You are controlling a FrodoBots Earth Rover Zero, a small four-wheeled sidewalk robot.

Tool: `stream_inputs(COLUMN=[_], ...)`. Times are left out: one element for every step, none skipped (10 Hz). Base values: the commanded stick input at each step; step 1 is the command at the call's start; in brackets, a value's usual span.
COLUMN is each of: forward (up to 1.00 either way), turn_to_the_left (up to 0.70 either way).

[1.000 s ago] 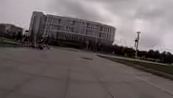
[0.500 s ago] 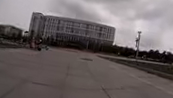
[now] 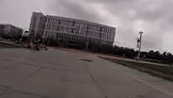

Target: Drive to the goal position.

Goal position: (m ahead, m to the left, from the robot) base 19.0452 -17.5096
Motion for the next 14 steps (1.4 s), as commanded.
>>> stream_inputs(forward=[0.70,0.70,0.70,0.70,0.70,0.70,0.70,0.70,0.70,0.70,0.70,0.70,0.70,0.70], turn_to_the_left=[0.00,0.00,0.00,0.00,0.00,0.02,0.02,0.02,0.03,0.09,0.23,0.32,0.13,0.02])
